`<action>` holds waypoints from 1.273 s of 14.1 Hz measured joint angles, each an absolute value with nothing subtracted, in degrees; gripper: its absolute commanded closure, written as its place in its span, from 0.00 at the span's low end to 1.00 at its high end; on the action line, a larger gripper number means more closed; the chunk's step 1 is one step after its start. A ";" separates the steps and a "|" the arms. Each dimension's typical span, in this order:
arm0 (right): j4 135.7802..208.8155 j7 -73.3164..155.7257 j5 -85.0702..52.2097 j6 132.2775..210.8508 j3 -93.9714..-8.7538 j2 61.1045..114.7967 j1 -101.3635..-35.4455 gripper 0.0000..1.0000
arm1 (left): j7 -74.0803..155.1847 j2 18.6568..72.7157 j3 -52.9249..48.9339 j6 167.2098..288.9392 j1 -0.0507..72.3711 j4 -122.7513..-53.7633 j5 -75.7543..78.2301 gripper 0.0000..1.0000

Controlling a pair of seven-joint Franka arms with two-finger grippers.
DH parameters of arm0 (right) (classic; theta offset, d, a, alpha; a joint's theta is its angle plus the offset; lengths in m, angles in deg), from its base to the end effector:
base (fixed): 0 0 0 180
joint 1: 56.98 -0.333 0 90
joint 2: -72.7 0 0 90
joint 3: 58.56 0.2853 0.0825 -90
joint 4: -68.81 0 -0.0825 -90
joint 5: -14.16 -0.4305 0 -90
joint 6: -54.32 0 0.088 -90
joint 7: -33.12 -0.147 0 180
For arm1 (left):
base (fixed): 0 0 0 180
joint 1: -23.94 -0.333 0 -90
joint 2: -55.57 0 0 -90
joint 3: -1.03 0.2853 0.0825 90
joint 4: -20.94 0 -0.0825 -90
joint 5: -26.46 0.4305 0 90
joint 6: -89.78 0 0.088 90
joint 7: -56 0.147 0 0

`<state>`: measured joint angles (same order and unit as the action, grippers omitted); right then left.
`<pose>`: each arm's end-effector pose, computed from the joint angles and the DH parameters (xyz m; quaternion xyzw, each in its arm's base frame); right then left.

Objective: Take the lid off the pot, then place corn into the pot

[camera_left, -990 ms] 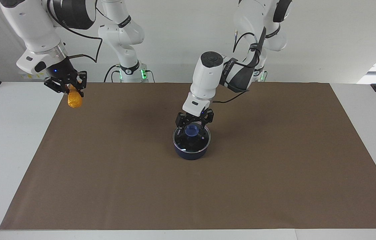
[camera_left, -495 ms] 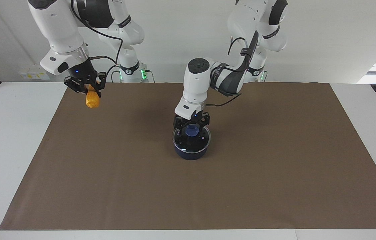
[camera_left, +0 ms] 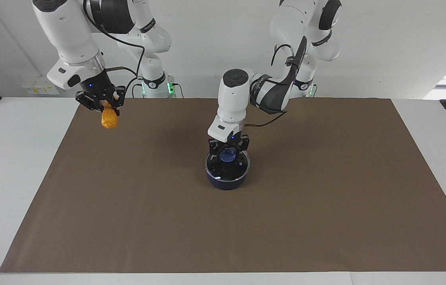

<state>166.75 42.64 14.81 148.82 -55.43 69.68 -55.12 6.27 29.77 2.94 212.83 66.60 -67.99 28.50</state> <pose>0.5902 0.0120 0.5198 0.9955 0.0944 -0.0042 0.0068 0.5551 -0.4777 0.3163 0.9948 0.0673 0.0672 0.0356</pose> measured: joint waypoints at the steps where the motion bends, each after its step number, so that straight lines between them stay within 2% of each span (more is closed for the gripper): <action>1: 166.75 42.64 14.81 148.82 -55.43 69.68 -55.12 1.00 | 6.27 29.77 2.94 212.81 66.60 -67.99 28.68 0.24; 7: 166.75 42.64 14.81 148.82 -55.43 69.68 -55.12 1.00 | 6.27 29.78 2.87 212.03 66.97 -67.76 32.23 0.28; 8: 166.75 42.64 14.81 148.82 -55.43 69.68 -55.12 1.00 | 6.27 29.78 2.87 211.94 67.03 -67.74 32.33 0.36; 9: 166.75 42.64 14.81 148.82 -55.43 69.68 -55.12 1.00 | 6.27 29.78 2.86 211.91 67.09 -67.70 32.38 0.51; 11: 166.75 42.64 14.81 148.82 -55.43 69.68 -55.12 1.00 | 6.28 29.78 2.83 211.85 67.21 -67.66 32.50 0.96; 13: 166.75 42.64 14.81 148.82 -55.43 69.68 -55.11 1.00 | 6.28 29.78 2.84 211.77 67.22 -67.67 32.55 1.00; 18: 166.76 42.64 14.81 148.82 -55.43 69.68 -55.11 1.00 | 6.29 30.04 2.86 208.57 68.07 -65.79 32.68 1.00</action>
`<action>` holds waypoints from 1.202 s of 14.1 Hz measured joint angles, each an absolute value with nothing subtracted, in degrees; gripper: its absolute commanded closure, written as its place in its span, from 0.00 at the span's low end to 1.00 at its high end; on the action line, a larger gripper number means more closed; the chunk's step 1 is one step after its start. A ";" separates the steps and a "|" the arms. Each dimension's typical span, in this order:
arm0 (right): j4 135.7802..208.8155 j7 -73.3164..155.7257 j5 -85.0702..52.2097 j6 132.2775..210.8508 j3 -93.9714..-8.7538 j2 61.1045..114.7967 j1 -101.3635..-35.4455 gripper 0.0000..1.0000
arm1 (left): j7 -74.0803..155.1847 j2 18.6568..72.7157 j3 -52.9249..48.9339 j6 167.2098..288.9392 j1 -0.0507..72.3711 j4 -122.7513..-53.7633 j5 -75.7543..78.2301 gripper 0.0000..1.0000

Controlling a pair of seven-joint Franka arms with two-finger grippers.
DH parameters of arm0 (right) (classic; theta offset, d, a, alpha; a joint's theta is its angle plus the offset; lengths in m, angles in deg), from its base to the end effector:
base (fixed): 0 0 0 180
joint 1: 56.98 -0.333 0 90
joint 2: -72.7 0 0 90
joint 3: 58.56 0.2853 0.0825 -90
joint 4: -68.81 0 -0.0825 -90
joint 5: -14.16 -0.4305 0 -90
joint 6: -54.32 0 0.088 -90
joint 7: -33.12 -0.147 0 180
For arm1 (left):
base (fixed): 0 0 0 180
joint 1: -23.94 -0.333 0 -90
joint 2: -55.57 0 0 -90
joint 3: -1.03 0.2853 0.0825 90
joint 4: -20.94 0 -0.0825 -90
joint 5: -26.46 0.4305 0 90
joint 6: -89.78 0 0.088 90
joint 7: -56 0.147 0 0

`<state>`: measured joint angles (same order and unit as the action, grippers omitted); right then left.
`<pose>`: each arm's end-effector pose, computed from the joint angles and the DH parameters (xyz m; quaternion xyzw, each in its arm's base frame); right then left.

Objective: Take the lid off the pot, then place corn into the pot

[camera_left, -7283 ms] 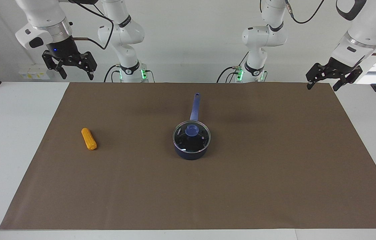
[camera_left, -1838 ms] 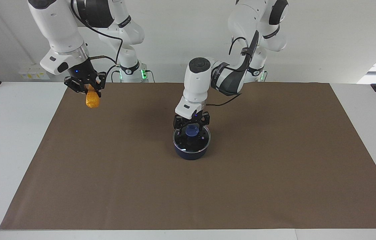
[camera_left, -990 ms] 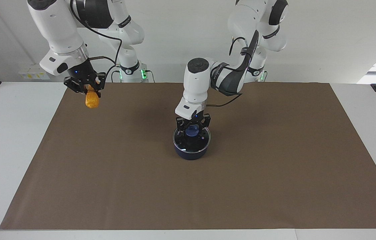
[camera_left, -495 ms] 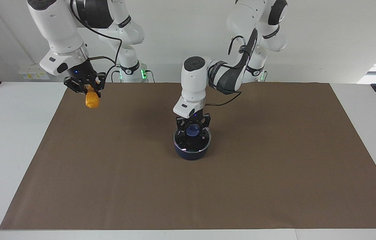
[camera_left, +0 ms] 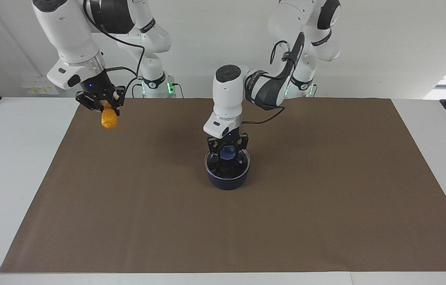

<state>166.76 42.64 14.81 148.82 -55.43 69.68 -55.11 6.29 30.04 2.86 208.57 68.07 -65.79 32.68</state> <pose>0.5901 0.0119 0.5198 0.9955 0.0944 -0.0043 0.0068 0.5458 -0.4870 0.3329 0.9961 0.0391 0.0796 0.0022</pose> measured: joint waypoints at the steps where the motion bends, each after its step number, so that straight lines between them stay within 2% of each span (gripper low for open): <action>1: 166.76 42.64 14.81 148.82 -55.43 69.68 -55.11 1.00 | 6.28 30.24 2.87 206.88 68.17 -64.81 32.68 1.00; 9: 166.83 39.51 14.64 148.83 -53.79 70.79 -56.25 1.00 | 7.14 31.97 4.84 203.25 67.29 -62.76 32.70 1.00; 17: 166.77 24.86 14.54 155.77 -52.97 77.53 -66.27 1.00 | 17.82 32.25 5.26 202.94 52.22 -63.64 32.70 1.00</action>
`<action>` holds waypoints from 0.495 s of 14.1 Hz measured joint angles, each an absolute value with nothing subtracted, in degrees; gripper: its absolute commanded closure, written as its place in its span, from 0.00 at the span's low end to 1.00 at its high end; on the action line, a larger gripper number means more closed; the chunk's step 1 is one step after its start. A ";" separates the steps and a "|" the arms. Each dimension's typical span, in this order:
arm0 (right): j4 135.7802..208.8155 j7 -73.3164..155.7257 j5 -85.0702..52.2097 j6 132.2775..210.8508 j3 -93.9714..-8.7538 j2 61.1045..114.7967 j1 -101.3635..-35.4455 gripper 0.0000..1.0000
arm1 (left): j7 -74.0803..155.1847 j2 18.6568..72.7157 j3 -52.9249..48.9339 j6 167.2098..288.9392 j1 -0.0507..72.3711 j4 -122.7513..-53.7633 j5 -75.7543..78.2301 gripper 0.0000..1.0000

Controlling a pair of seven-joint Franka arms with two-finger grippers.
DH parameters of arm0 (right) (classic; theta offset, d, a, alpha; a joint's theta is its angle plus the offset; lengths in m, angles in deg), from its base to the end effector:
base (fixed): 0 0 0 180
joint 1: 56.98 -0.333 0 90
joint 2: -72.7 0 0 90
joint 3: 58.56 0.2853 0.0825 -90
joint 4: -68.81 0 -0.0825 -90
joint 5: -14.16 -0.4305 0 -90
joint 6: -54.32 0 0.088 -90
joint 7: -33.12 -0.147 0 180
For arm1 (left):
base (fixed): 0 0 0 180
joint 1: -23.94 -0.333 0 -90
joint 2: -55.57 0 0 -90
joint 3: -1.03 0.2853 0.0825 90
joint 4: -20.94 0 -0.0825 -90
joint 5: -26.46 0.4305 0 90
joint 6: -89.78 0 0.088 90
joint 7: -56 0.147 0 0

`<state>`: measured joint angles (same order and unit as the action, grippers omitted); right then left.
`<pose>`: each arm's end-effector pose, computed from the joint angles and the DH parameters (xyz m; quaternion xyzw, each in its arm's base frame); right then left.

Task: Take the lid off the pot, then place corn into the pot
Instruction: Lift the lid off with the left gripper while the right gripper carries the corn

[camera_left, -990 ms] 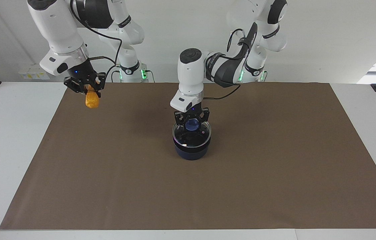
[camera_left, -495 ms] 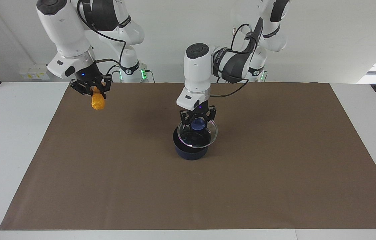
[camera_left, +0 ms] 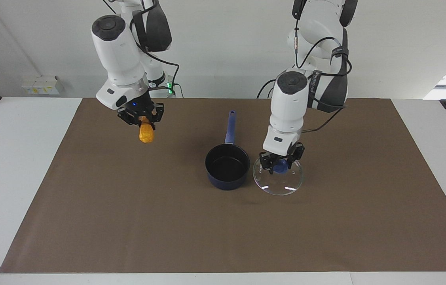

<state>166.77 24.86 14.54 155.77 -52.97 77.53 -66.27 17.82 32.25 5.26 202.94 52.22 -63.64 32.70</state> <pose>0.6082 0.1596 0.4467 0.9982 0.0583 -0.0114 0.0015 0.6643 -0.2905 0.3718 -0.9918 -0.1000 -0.0734 0.0321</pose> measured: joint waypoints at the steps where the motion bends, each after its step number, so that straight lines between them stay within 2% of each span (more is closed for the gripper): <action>1: 166.37 22.10 14.57 157.13 -52.93 79.27 -68.35 1.00 | 19.48 32.25 5.24 203.43 50.69 -63.94 32.69 1.00; 7: 156.55 8.91 14.59 162.30 -52.88 92.07 -78.80 1.00 | 32.44 32.37 5.18 205.85 42.14 -66.57 29.50 1.00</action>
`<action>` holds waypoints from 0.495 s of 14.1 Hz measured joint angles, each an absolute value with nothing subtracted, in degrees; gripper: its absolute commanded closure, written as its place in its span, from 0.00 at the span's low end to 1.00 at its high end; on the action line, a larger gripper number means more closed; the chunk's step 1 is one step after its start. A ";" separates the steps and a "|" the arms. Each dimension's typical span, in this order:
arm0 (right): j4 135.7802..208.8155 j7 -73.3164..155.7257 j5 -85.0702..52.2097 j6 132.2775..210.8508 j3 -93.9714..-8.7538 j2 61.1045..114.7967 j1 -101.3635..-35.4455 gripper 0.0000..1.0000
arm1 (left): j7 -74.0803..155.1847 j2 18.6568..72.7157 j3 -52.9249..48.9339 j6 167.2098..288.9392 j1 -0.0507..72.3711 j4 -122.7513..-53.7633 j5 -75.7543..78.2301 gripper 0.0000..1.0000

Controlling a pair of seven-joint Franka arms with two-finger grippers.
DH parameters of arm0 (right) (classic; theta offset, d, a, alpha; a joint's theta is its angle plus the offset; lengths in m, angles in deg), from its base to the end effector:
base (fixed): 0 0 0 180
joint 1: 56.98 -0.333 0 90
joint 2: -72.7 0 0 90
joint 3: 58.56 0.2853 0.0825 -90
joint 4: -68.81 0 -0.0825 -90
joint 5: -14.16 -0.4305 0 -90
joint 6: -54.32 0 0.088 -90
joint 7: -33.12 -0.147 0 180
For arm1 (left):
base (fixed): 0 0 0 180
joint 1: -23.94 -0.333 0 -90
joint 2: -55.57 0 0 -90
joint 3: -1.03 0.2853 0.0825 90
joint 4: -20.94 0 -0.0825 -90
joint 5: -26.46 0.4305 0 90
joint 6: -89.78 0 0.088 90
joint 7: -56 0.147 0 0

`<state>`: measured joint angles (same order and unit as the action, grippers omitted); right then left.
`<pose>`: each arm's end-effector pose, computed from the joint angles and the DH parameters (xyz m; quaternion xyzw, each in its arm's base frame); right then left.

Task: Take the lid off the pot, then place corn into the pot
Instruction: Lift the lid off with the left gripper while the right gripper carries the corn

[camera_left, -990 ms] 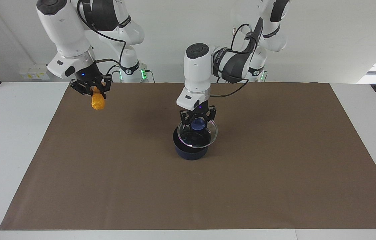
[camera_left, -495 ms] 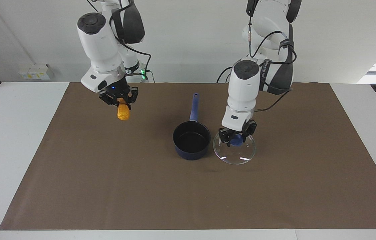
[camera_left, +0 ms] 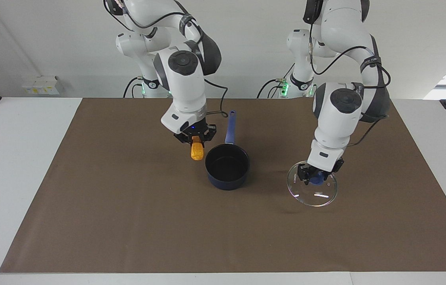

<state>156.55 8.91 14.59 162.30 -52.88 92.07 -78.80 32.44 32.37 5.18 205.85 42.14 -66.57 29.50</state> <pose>0.6223 0.3168 0.3824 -0.9995 -0.0269 -0.0020 0.0152 0.6999 -0.1749 0.3505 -0.9958 -0.0687 -0.0570 0.0212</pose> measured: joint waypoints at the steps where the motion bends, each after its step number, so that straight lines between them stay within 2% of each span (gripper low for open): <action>1: 155.69 7.69 14.59 163.85 -52.89 93.71 -80.25 1.00 | 34.30 32.58 5.17 206.24 40.71 -67.19 29.27 1.00; 7: 153.92 6.34 14.59 170.72 -52.93 100.86 -84.65 1.00 | 49.04 38.18 5.16 210.43 32.57 -77.51 27.27 1.00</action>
<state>153.92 6.34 14.59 170.72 -52.93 100.86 -84.65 49.04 38.18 5.16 210.43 32.57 -77.51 27.27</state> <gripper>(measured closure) 0.648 0.344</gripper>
